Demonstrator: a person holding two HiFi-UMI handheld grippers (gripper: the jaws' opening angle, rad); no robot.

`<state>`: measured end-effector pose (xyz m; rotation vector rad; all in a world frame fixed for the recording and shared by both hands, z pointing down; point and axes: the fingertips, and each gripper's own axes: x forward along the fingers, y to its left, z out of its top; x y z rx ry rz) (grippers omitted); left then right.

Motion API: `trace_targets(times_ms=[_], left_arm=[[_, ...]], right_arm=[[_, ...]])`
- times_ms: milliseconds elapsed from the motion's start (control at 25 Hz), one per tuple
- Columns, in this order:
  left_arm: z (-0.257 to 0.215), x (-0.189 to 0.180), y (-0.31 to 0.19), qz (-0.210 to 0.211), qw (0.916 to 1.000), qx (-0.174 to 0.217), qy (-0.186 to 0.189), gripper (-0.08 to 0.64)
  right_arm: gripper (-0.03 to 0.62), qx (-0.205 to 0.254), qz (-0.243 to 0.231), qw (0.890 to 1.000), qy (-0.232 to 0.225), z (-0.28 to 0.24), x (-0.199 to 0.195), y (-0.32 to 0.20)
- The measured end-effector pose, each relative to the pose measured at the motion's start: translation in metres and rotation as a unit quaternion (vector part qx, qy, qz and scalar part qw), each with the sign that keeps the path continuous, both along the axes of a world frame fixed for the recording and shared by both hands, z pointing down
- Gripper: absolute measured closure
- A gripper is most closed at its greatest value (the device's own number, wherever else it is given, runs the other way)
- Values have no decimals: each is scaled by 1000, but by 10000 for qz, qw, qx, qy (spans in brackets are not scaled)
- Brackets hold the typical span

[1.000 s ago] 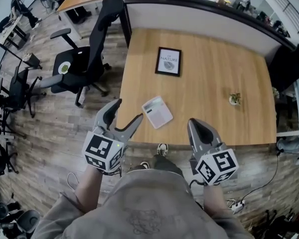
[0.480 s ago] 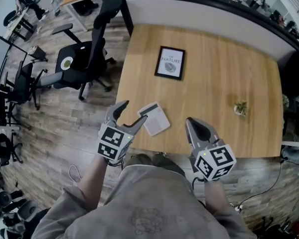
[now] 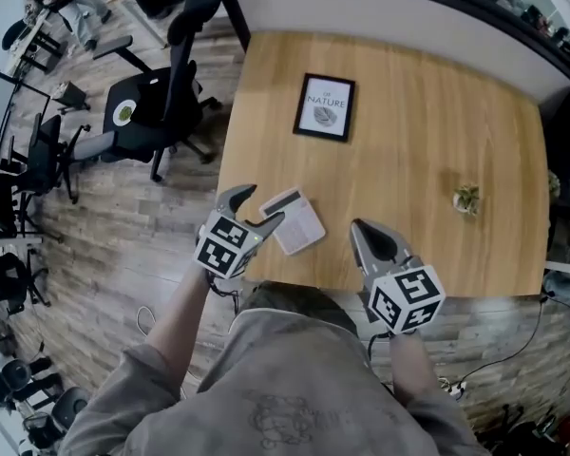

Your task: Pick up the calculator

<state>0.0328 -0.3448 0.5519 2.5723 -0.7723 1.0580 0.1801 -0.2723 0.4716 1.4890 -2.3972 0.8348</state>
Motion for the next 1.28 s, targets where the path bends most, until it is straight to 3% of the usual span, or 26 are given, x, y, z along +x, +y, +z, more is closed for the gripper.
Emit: trace_targets(times_ms=[680,880,1280], left_arm=[[101,11,-7,763,9921,-930,-347,249],[117,19,-12,990,9871,-1255,-85,266],[134,30,-10,1445,9757,-1642,148,369]], right_arm=[[581,-480,164,9985,211,58,-18,-11],[581,-606,196,9977,222,74,-24,-9],[581,-752,359,9961,283,94,-24,-2]])
